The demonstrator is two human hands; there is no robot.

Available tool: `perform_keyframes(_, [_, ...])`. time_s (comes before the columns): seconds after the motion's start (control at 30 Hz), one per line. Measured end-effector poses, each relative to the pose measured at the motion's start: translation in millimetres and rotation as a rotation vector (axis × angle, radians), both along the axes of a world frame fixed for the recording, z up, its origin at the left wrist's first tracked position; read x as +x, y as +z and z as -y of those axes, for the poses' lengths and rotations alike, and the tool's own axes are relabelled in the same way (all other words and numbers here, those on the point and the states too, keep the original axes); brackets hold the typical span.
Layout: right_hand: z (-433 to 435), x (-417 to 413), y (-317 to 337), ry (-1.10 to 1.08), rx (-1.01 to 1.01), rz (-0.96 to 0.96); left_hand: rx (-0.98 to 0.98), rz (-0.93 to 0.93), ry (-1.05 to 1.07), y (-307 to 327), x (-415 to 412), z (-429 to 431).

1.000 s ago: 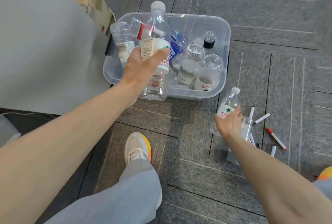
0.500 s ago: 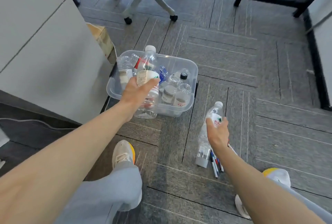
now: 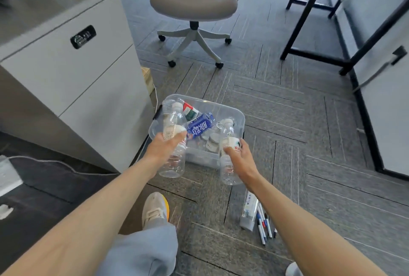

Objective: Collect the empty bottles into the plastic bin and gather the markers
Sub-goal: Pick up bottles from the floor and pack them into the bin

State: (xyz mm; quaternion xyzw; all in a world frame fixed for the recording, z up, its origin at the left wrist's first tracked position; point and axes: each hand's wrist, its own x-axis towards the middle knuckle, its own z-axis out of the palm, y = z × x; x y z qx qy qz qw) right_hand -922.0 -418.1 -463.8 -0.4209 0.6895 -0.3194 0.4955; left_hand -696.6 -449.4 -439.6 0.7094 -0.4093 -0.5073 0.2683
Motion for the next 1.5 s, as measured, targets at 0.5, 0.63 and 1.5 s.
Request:
perform_keyframes(0.5, [111, -18, -57, 0.084, 0.008, -0.02, -0.118, 0.734, -0.539, -99, -32, 201])
perform_keyframes(0.63, [123, -37, -55, 0.059, 0.016, -0.053, -0.119, 0.807, -0.559, -101, -35, 213])
perform_keyframes(1.5, [257, -36, -51, 1.066, -0.213, -1.488, -0.223, 0.642, -0.321, -64, -3, 189])
